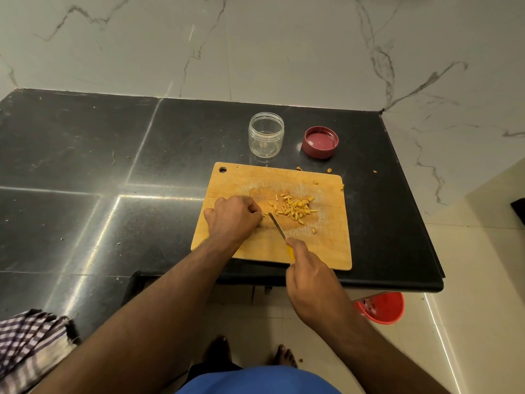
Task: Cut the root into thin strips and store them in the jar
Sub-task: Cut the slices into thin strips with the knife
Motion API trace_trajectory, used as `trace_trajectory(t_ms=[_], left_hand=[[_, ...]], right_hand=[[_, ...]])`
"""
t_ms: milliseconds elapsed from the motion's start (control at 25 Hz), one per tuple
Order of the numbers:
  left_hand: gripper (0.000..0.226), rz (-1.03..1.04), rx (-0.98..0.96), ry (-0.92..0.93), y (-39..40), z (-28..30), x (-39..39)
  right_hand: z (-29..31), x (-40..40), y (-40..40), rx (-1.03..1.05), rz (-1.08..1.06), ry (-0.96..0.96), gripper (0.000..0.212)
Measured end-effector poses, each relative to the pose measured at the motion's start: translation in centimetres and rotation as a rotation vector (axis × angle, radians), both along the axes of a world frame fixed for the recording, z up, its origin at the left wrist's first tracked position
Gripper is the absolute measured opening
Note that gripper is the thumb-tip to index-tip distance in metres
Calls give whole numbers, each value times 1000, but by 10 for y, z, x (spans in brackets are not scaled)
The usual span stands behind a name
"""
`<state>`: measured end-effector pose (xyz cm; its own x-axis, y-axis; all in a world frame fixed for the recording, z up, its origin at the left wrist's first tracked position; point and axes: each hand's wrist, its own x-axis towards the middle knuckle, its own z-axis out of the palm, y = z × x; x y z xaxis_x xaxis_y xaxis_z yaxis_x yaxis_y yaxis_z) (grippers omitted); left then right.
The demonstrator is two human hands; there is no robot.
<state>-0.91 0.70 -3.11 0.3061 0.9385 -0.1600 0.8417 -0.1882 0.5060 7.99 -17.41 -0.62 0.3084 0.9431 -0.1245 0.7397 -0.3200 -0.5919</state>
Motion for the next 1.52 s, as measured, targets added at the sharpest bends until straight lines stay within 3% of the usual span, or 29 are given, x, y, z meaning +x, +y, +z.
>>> trace_trajectory(t_ms=[480, 880, 1240, 1440, 1520], left_hand=[[7, 20, -47, -16, 5, -2, 0], [7, -34, -53, -9, 7, 1, -3], [21, 42, -98, -251, 19, 2, -41], [22, 12, -88, -271, 20, -4, -49], [22, 14, -76, -265, 20, -4, -49]], right_hand=[[-5, 0, 29, -45, 50, -22, 44], [0, 4, -9, 10, -34, 59, 43], [-11, -7, 9, 23, 49, 32, 47], [-15, 7, -1, 23, -140, 7, 47], [-11, 1, 0, 47, -110, 47, 47]])
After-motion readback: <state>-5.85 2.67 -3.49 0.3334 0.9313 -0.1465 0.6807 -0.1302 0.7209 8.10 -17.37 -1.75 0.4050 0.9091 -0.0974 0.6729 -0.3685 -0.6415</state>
